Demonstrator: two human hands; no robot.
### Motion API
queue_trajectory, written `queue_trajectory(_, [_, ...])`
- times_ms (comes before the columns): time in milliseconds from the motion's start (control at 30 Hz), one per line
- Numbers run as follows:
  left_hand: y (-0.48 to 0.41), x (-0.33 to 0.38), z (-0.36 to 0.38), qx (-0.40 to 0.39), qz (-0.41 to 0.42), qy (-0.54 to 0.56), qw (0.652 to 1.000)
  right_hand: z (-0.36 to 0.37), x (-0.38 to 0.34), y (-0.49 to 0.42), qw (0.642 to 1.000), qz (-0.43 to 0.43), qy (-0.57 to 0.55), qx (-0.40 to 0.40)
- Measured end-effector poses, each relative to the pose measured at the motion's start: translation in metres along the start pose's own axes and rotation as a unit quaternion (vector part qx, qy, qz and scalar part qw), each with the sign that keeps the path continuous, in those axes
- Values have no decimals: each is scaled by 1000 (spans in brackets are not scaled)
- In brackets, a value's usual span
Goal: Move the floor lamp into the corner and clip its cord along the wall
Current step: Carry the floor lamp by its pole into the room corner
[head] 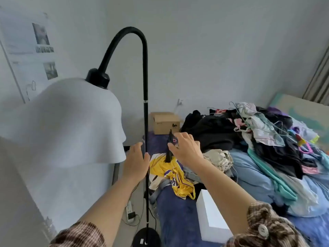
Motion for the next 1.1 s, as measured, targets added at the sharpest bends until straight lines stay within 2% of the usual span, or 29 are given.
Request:
queue_trajectory(100, [-10,-2,15,27,-40,4,999,20,-2,-23,998,-35,-40,-19])
queue_trajectory(267, [-25,-13,37,25,-83,-11,996,51,-22,-53,989,-59,-116,-66])
queue_trajectory(467, [-41,-37,57,-36,-68,-39,996,68,-50,-79,973,-96,-202,-52])
queue_trajectory(567, [-47,-49,66,-54,-72,-24,996,75,-53,-85,964,-82,-247,-57])
queue_trajectory(733, [-51,-56,80,-76,-130,28,988,81,-50,-92,945,-40,-310,-98])
queue_trajectory(900, [-44,-54,85,-31,-129,30,991,79,-50,-89,934,-31,-337,-116])
queue_trajectory(1100, [-26,-45,77,-26,-110,43,993,60,-46,-76,929,-15,-353,-112])
Point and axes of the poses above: each hand's wrist, its own y-axis away from the middle knuckle, its own z-axis out of the palm, x = y × z, the point moved 2 cm from there along -y, towards the middle knuckle, and after that the axes turned 14 degrees about x, right-handed, at the moved point
